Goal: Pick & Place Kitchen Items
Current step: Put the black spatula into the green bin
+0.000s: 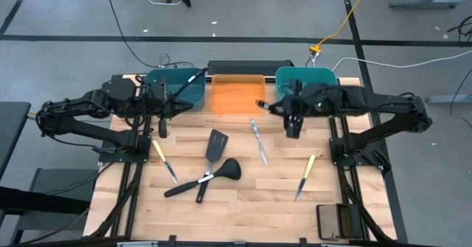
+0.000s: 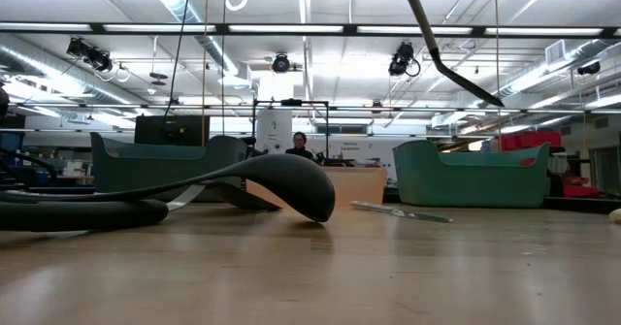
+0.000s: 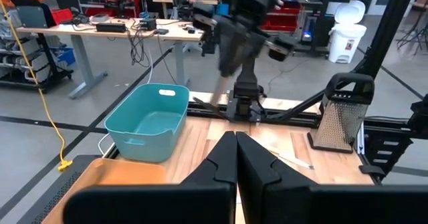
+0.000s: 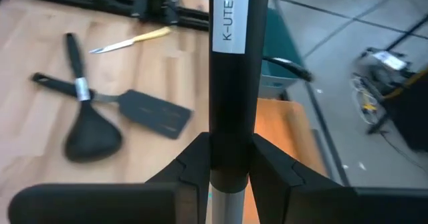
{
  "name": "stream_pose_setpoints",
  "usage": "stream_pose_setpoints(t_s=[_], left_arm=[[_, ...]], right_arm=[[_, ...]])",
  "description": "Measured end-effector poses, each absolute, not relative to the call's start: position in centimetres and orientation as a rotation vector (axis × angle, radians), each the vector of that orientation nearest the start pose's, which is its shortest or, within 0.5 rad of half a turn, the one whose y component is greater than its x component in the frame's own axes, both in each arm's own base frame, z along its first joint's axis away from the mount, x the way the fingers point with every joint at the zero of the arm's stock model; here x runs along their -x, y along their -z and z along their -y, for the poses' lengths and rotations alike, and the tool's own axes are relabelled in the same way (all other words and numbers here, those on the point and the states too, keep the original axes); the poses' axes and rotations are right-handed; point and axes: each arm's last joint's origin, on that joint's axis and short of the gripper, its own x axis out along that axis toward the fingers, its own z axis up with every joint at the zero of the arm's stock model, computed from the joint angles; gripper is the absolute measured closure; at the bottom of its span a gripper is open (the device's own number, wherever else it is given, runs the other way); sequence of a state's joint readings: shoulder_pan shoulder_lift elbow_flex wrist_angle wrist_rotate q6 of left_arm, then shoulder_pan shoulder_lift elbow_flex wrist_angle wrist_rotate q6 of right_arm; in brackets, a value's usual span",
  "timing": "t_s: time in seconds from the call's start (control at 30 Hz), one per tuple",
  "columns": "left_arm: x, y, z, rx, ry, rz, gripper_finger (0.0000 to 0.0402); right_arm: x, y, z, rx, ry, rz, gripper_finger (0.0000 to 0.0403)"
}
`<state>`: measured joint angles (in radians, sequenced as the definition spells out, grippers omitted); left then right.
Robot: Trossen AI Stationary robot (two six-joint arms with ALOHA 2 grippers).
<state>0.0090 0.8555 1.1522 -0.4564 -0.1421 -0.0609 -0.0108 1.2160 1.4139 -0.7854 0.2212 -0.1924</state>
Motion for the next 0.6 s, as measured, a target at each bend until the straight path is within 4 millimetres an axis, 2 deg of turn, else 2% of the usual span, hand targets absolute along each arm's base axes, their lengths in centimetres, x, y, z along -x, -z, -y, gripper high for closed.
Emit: stream_pose_setpoints(t_s=[0.23,0.6], left_arm=[[-15.9,-41.6,-0.6,0.056,-0.156,-0.154,0.0401],[-15.9,-41.6,-0.6,0.054,-0.156,-0.155,0.0401]], right_arm=[[-21.0,-42.0,3.4,0.244,0.289,-0.552,0.0319],[-18.1,-43.1,5.3,0.208,0.416,-0.518,0.0319]])
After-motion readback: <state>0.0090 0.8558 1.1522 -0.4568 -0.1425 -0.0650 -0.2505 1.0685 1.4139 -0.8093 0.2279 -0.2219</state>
